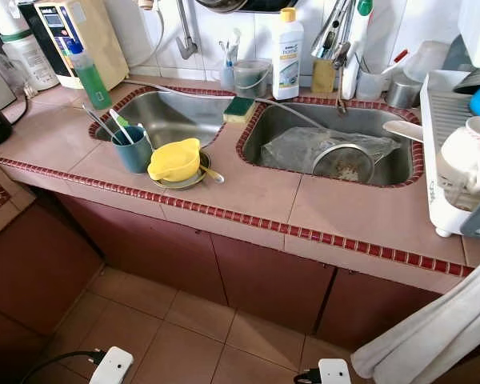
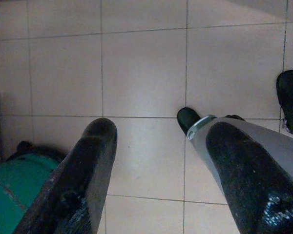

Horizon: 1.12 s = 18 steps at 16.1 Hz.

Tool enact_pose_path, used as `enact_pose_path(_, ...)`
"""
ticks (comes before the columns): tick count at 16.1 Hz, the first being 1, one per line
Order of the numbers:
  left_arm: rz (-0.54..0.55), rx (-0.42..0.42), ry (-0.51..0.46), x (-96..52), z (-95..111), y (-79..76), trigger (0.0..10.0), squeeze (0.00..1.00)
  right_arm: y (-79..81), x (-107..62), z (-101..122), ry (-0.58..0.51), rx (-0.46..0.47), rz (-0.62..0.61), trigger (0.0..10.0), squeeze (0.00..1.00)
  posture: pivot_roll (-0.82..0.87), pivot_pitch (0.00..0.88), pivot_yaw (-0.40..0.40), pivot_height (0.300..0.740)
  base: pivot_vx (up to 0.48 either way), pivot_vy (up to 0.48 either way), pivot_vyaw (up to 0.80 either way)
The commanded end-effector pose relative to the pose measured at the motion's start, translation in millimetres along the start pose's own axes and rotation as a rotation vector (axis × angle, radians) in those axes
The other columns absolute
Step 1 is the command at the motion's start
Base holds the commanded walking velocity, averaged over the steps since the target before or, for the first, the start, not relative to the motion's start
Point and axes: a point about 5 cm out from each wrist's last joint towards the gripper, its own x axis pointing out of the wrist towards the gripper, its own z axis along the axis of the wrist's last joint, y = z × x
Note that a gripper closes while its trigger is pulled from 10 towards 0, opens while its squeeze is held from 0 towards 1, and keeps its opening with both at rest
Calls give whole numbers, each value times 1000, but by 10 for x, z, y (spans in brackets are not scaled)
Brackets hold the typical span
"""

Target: Kitchen organization

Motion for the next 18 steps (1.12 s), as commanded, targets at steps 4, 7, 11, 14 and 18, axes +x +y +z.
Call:
enact_pose_path(4, 77, -245, -159, 12, 196, 50, 10000, 0, 95, 60, 160, 23, -175, 143, 10000, 0, 41, 0, -19, 740, 0, 0, 0)
enact_pose_path(7, 80, -186, -152, 13, 221, 72, 10000, 0, 124, 97, 317, -8, -270, 154, 10000, 0, 75, 0, -53, 740, 0, 0, 0)
enact_pose_path(11, 115, -187, -141, 9, 234, 136, 10000, 0, 179, 142, 562, -61, -317, 156, 10000, 0, 76, 0, -60, 740, 0, 0, 0)
enact_pose_path(14, 141, -171, -134, 11, 238, 142, 10000, 0, 241, 150, 660, -101, -285, 159, 10000, 0, 68, 0, -62, 740, 0, 0, 0)
enact_pose_path(18, 123, -202, -131, 23, 201, 58, 10000, 0, 212, 127, 495, -59, -272, 171, 10000, 0, 65, 0, -66, 740, 0, 0, 0)
